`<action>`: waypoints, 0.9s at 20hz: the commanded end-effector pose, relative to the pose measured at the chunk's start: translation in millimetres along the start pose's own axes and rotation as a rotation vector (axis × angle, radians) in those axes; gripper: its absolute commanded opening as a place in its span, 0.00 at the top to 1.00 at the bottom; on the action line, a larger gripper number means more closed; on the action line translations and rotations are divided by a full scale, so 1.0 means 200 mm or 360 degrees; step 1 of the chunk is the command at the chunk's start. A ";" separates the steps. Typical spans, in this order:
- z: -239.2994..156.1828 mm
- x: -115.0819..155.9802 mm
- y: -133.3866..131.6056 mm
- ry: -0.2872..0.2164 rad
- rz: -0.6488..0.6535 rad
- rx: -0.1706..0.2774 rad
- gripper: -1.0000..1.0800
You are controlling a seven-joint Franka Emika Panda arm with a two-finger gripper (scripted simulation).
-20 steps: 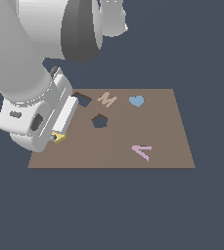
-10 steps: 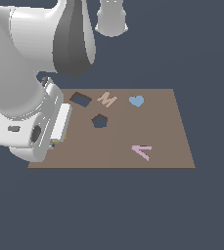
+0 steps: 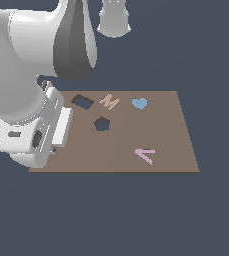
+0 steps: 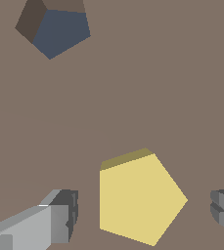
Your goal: Insert a designated object into the corresponding slot on a board.
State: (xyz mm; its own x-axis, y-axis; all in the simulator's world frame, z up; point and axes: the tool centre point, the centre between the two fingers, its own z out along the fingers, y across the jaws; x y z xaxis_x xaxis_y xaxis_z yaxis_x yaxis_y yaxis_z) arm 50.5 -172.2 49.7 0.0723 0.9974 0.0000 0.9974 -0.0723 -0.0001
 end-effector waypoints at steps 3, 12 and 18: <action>0.01 0.00 0.00 0.0000 0.0000 0.0000 0.04; 0.10 0.00 0.00 0.0000 0.0002 0.0000 1.00; 0.10 0.00 0.00 0.0000 0.0002 0.0000 1.00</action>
State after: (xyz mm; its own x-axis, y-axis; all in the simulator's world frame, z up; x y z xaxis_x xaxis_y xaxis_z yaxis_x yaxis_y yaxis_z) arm 50.4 -171.6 30.7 0.0736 0.9973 -0.0002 0.9973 -0.0736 0.0009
